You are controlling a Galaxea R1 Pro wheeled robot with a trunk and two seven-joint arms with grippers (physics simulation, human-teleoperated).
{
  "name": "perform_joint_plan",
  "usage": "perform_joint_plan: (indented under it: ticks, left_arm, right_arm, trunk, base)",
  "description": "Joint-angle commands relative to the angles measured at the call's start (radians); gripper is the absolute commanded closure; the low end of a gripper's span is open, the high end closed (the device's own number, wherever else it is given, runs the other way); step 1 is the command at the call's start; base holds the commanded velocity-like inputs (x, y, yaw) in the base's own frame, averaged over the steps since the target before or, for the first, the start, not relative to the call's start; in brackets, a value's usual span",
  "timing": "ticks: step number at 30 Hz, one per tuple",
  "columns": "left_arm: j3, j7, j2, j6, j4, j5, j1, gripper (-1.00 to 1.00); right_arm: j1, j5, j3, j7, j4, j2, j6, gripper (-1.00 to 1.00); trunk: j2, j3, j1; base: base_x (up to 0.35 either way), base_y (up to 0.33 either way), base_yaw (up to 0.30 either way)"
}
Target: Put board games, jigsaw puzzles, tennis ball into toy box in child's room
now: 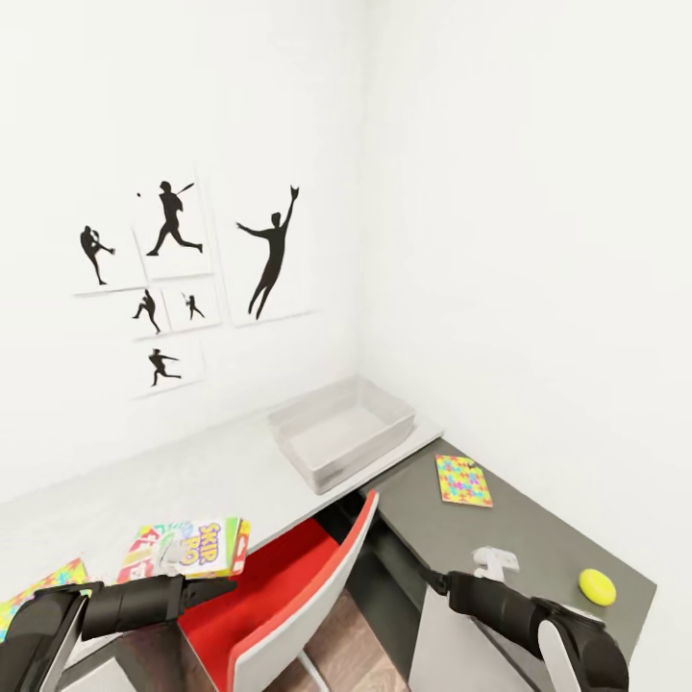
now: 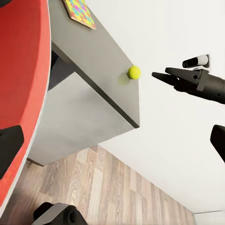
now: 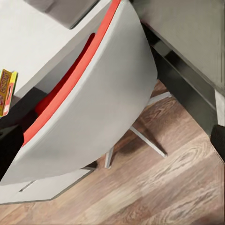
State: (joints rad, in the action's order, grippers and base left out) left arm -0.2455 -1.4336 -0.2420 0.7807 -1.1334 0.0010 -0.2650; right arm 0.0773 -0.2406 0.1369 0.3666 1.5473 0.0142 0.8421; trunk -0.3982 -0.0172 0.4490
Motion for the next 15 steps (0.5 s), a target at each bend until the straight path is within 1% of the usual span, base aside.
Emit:
perform_joint_plan:
  ticks: [1, 5, 15]
  left_arm:
    - [-0.001, -0.004, 0.000, 0.011, -0.001, 0.000, 0.000, -1.00]
    - [0.000, -0.004, 0.000, 0.011, -0.001, 0.000, 0.000, -1.00]
    - [-0.001, -0.004, 0.000, 0.011, -0.001, 0.001, 0.000, -1.00]
  right_arm:
    - [0.001, 0.003, 0.003, 0.007, 0.000, 0.001, 0.005, -1.00]
    - [0.001, 0.003, 0.003, 0.006, 0.000, 0.001, 0.005, -1.00]
    - [0.001, 0.003, 0.002, 0.006, 0.000, 0.001, 0.003, -1.00]
  trunk:
    - [-0.002, -0.002, 0.001]
    - [-0.002, -0.002, 0.001]
    - [-0.002, -0.002, 0.001]
  base:
    - [0.255, 0.049, -0.248]
    - [0.255, 0.080, -0.131]
    - [0.255, 0.012, -0.016]
